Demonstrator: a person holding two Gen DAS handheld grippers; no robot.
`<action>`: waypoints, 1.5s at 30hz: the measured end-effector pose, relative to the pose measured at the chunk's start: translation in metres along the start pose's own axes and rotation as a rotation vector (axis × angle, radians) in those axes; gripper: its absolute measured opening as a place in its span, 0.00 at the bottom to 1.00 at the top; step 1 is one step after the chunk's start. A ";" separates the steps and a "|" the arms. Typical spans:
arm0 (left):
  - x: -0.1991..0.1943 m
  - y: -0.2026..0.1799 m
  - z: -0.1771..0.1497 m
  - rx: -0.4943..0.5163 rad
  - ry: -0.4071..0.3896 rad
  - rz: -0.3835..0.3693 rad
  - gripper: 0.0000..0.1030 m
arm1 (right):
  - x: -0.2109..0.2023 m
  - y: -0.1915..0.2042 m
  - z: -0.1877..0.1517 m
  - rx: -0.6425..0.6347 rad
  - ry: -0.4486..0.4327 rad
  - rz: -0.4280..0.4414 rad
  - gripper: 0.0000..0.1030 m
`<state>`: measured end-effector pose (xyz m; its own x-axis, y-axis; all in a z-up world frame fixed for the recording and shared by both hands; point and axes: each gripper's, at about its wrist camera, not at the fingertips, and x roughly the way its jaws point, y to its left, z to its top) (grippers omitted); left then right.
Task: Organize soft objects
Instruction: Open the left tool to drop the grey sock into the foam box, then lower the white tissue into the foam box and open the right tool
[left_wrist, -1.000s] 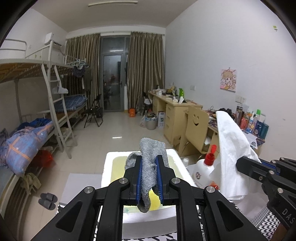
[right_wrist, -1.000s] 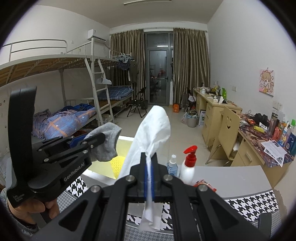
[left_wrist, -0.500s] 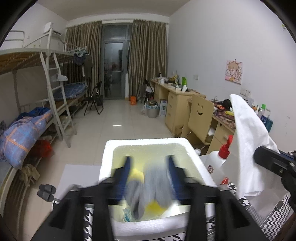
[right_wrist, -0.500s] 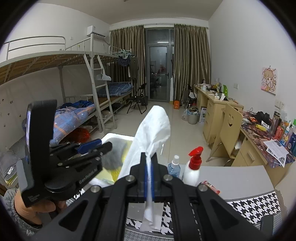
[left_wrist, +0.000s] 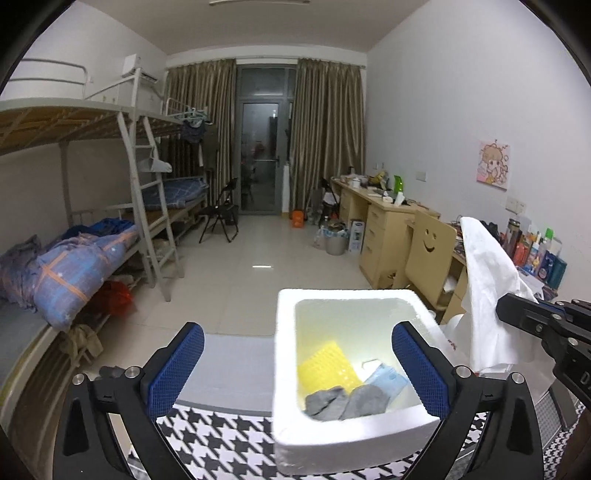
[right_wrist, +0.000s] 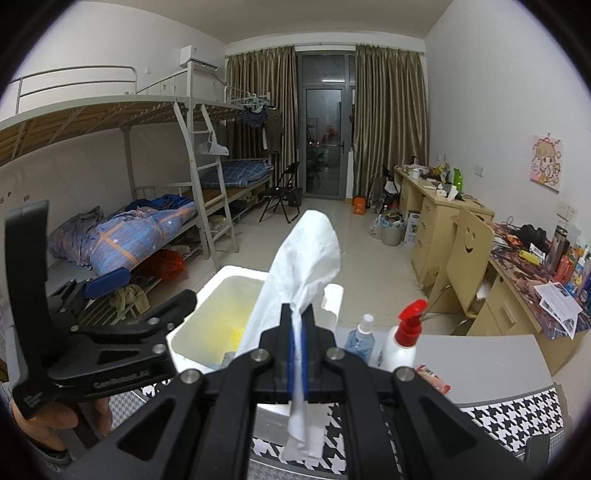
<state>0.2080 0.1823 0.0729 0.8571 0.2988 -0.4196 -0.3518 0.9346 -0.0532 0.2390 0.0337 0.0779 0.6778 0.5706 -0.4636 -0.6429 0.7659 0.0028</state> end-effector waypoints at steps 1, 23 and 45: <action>-0.001 0.002 0.000 -0.003 0.001 0.007 0.99 | 0.002 0.001 0.001 -0.001 0.003 0.002 0.05; -0.028 0.032 -0.014 -0.037 -0.027 0.063 0.99 | 0.054 0.019 0.010 0.002 0.080 0.097 0.05; -0.034 0.042 -0.024 -0.056 -0.010 0.044 0.99 | 0.082 0.019 -0.001 0.015 0.178 0.029 0.80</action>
<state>0.1550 0.2068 0.0630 0.8438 0.3417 -0.4137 -0.4099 0.9081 -0.0859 0.2821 0.0946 0.0392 0.5848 0.5318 -0.6125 -0.6547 0.7553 0.0308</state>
